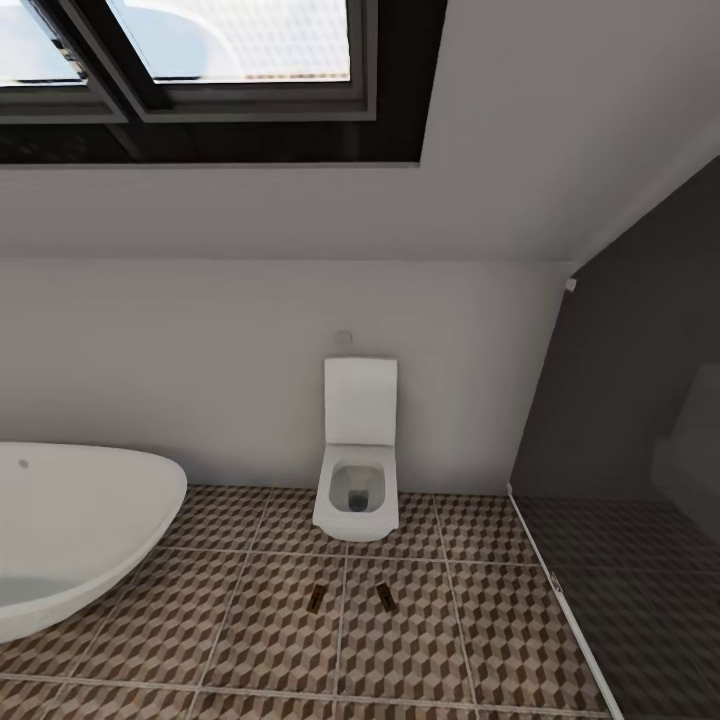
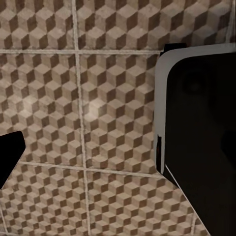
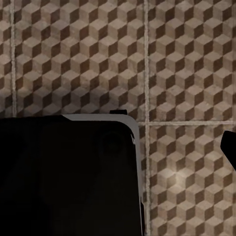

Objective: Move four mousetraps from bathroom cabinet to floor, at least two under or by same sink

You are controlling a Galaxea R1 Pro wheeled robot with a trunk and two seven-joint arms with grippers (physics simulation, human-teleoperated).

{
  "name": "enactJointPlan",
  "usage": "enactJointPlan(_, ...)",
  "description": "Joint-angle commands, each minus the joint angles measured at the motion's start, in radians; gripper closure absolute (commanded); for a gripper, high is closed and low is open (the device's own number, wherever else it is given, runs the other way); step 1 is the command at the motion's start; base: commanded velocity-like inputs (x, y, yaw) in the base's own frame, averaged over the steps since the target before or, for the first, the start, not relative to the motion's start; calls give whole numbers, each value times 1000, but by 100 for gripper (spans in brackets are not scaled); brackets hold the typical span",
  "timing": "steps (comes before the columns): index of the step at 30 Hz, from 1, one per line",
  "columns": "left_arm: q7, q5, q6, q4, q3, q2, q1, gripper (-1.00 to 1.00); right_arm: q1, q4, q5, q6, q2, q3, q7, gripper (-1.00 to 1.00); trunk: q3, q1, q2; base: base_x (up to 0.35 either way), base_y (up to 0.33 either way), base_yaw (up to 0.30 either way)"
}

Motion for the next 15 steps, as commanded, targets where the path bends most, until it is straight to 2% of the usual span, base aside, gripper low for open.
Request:
enactJointPlan(1, 0, 7, -5, 3, -8, -3, -1, -100, -1, 0, -11, -3, 0, 5, 6, -100, -2, 1, -2, 0, 0, 0)
enactJointPlan(6, 0, 7, -5, 2, -8, -14, -1, -100, -1, -6, -13, -5, 2, 3, 6, -100, -2, 1, -2, 0, 0, 0)
enactJointPlan(15, 0, 7, -5, 2, -9, -17, -1, -100, -1, -35, -16, -10, 18, 3, 7, -100, -2, 1, -2, 0, 0, 0)
